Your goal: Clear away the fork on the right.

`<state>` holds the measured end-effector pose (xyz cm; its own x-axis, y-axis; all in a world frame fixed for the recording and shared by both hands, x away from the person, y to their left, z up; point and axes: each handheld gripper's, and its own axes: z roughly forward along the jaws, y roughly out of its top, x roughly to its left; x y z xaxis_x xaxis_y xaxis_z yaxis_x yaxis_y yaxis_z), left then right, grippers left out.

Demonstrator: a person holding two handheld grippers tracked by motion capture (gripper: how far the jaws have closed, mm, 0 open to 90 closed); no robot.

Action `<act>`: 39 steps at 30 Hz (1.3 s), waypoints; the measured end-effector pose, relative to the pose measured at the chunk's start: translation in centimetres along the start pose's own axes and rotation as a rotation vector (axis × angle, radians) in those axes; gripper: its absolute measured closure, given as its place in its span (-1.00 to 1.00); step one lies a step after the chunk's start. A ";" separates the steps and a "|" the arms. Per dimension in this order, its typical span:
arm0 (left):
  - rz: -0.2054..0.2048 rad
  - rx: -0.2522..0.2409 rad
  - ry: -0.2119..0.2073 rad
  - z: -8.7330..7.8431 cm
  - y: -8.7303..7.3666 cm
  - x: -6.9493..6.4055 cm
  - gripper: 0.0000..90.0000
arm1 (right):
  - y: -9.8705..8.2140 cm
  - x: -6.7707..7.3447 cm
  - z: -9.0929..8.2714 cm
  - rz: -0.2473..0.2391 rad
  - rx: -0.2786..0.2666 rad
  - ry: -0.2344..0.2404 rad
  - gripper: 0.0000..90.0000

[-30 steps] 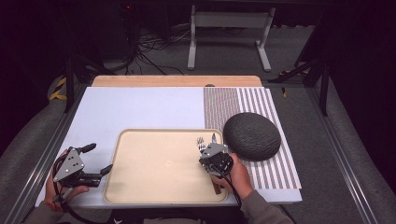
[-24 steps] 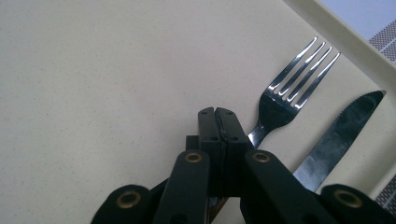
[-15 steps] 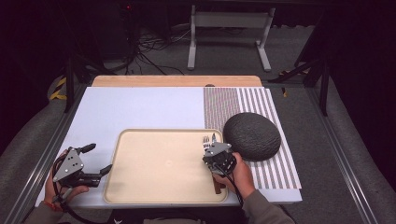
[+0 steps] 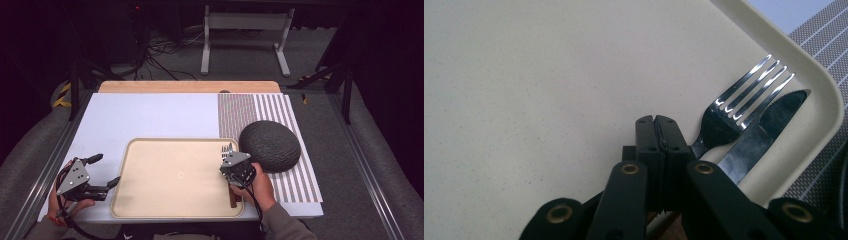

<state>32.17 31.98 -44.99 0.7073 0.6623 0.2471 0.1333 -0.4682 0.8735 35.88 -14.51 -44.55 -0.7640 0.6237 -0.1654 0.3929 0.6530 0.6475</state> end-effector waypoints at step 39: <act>0.009 0.018 -0.001 0.1 -0.1 0.0 -0.81 | -0.1 -1.1 -4.0 -0.021 -0.318 -0.072 0.63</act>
<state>32.22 31.99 -45.08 0.7090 0.6575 0.2548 0.1389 -0.4845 0.8637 34.63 -16.94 -41.42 -0.7278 0.6474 -0.2261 0.1887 0.5061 0.8416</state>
